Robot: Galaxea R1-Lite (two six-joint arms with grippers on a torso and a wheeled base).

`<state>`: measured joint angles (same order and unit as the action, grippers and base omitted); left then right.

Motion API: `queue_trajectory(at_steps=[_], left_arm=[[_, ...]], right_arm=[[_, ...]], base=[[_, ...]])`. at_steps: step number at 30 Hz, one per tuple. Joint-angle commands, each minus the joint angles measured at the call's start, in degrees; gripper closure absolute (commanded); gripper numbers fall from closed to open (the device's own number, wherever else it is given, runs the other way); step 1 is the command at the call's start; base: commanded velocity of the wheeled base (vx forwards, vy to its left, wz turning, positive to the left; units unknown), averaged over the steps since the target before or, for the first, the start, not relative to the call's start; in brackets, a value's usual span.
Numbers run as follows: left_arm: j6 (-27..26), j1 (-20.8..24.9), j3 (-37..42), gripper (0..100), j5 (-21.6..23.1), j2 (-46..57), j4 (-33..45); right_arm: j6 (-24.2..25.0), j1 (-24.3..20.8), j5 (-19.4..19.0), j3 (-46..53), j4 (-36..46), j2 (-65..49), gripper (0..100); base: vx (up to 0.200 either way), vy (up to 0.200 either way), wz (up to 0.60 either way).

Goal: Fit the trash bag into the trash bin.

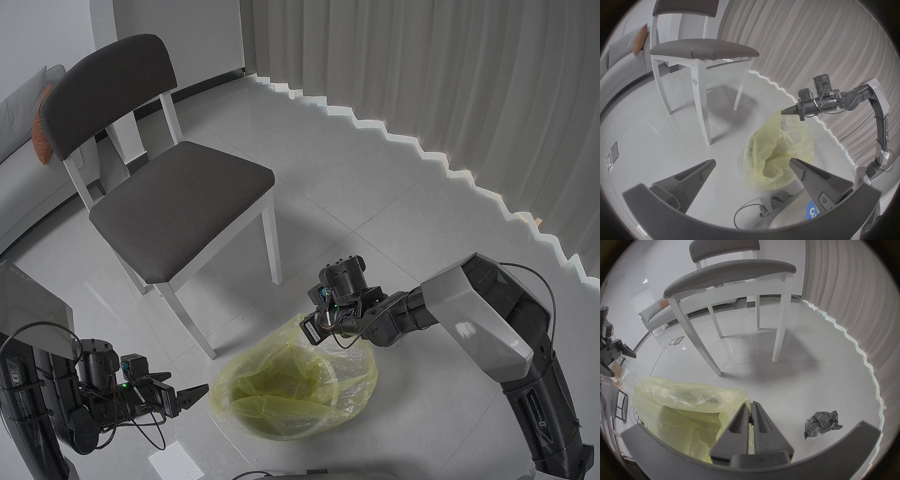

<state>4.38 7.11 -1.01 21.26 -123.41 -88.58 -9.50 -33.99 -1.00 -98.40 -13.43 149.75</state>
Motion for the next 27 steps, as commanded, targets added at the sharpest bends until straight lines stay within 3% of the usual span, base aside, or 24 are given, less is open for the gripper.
queue_trajectory(at_steps=[1,27], left_arm=[[0.0,0.2,1.0,0,0.0,1.1,1.0],[0.1,-0.4,1.0,0,0.4,6.9,8.3]], right_arm=[[0.0,0.1,0.0,-0.5,-1.9,1.3,100],[0.0,-2.2,0.5,-4.0,-13.6,4.4,100]], base=[[0.0,0.0,0.0],[0.0,0.0,0.0]])
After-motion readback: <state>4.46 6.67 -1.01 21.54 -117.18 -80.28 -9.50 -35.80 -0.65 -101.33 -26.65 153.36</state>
